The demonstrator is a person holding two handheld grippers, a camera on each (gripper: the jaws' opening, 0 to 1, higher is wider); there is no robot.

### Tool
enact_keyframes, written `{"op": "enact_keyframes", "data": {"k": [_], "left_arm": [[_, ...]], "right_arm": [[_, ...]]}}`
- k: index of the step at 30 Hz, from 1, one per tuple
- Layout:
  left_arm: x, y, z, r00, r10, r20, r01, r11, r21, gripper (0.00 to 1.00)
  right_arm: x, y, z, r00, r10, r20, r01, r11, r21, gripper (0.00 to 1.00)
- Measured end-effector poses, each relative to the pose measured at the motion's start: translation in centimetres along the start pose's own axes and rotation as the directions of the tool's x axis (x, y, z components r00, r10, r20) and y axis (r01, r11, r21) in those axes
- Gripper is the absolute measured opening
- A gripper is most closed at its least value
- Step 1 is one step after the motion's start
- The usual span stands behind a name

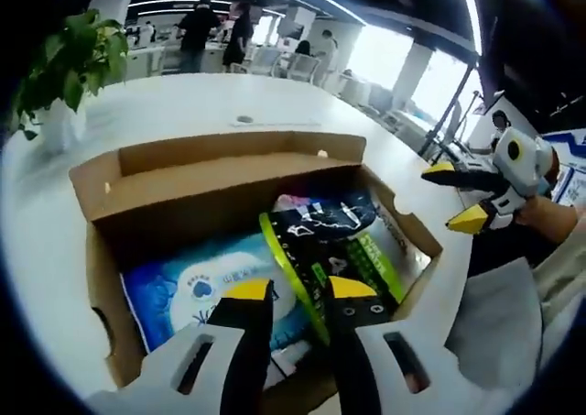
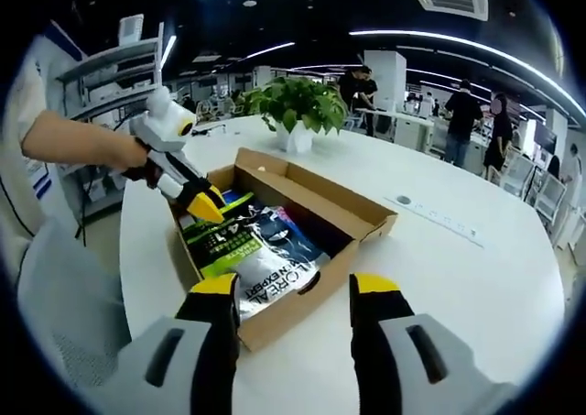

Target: Operate the shoe box by opening the lid, removing the specified soft item, and placing it in the target area until the item is outside and the box remains undamaged.

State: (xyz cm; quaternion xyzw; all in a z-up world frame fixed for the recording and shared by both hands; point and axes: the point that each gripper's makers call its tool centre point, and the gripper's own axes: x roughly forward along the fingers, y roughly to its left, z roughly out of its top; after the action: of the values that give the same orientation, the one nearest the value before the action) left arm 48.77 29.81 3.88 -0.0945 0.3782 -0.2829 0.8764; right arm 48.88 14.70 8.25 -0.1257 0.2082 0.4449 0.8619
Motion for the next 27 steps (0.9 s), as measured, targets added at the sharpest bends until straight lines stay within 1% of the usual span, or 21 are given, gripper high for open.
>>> {"op": "enact_keyframes", "data": {"k": [3, 6, 7, 8, 16, 19, 22, 27], "left_arm": [[0.3, 0.0, -0.2, 1.0, -0.023, 0.0, 0.023, 0.999, -0.046, 0.19], [0.4, -0.4, 0.0, 0.999, -0.047, 0.011, 0.048, 0.995, -0.088, 0.13], [0.4, -0.5, 0.0, 0.999, -0.048, 0.011, 0.048, 0.995, -0.083, 0.09], [0.4, -0.6, 0.0, 0.999, -0.045, 0.011, 0.046, 0.996, -0.075, 0.08], [0.2, -1.1, 0.2, 0.999, -0.041, 0.004, 0.041, 0.999, -0.017, 0.0], [0.2, -1.2, 0.2, 0.999, -0.035, 0.001, 0.035, 0.999, -0.01, 0.0], [0.0, -0.9, 0.3, 1.0, -0.013, 0.004, 0.013, 1.0, -0.012, 0.0], [-0.9, 0.1, 0.4, 1.0, 0.019, 0.015, -0.018, 0.999, -0.027, 0.0]], "right_arm": [[0.0, 0.1, -0.2, 1.0, 0.002, -0.004, -0.002, 1.0, -0.003, 0.43], [0.0, 0.1, -0.2, 1.0, 0.004, 0.001, -0.004, 1.0, 0.003, 0.43], [0.0, 0.2, -0.2, 1.0, 0.004, 0.001, -0.004, 1.0, 0.004, 0.43], [-0.1, 0.2, -0.2, 1.0, 0.003, 0.002, -0.003, 1.0, 0.004, 0.43], [0.0, 0.5, -0.3, 1.0, 0.008, 0.003, -0.008, 1.0, 0.027, 0.42], [0.2, 0.7, -0.2, 1.0, 0.012, 0.005, -0.012, 0.999, 0.035, 0.41], [0.4, 0.9, 0.2, 1.0, 0.018, 0.009, -0.019, 0.999, 0.038, 0.41], [0.8, 1.3, 0.7, 0.999, 0.034, 0.0, -0.034, 0.998, 0.05, 0.4]]}}
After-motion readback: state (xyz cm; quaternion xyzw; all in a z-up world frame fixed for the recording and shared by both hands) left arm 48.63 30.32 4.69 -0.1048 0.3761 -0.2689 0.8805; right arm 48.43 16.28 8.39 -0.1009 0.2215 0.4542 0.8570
